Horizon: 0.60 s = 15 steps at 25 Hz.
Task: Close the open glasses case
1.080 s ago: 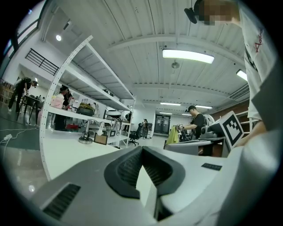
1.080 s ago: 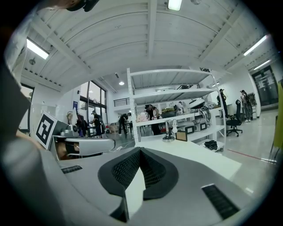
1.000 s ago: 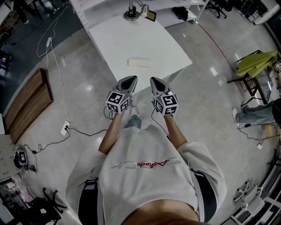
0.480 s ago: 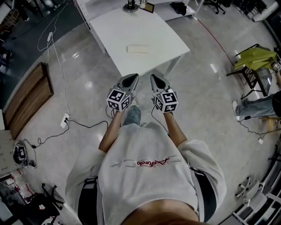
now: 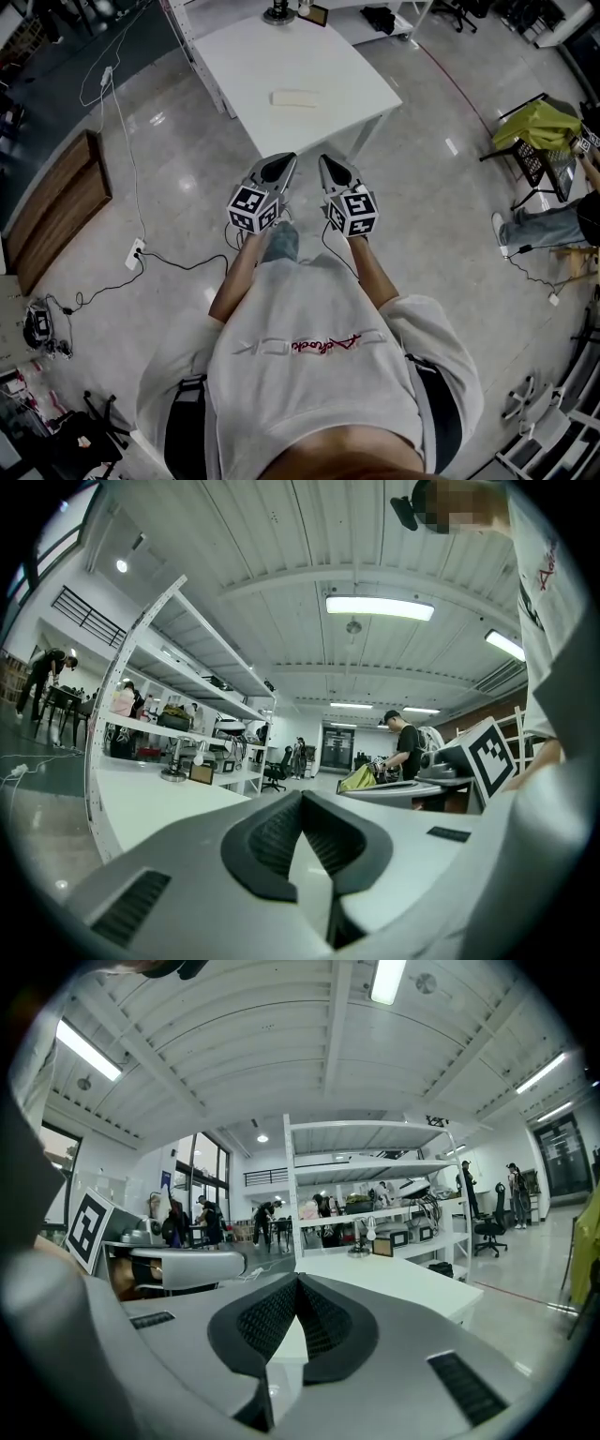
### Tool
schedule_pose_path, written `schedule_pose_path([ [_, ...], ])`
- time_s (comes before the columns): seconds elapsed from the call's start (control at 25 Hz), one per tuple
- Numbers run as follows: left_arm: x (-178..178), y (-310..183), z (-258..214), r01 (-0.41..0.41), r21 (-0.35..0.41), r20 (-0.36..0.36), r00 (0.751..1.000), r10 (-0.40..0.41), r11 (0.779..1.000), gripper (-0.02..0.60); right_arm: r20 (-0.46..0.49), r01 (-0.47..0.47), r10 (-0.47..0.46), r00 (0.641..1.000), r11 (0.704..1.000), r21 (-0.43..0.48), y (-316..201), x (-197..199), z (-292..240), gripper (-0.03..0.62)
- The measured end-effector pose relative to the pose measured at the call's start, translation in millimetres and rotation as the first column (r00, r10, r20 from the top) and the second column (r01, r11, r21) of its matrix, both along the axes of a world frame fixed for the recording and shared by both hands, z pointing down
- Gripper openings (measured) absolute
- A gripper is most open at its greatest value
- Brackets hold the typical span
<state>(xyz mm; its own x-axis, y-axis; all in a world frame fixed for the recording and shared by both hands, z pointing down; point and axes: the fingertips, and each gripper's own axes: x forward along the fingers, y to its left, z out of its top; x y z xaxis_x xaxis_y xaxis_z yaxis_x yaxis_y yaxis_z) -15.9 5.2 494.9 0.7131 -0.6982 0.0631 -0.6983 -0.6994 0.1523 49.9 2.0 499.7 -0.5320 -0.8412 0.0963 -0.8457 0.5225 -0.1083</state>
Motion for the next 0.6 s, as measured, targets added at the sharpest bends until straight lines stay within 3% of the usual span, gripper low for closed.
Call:
schedule_pose_path([
  [0.6, -6.6, 13.4, 2.6, -0.011, 0.004, -0.001, 1.000, 0.011, 1.000, 0.026, -0.016, 0.014, -0.014, 1.000, 1.000, 0.001, 14.7, -16.3, 4.6, 0.017],
])
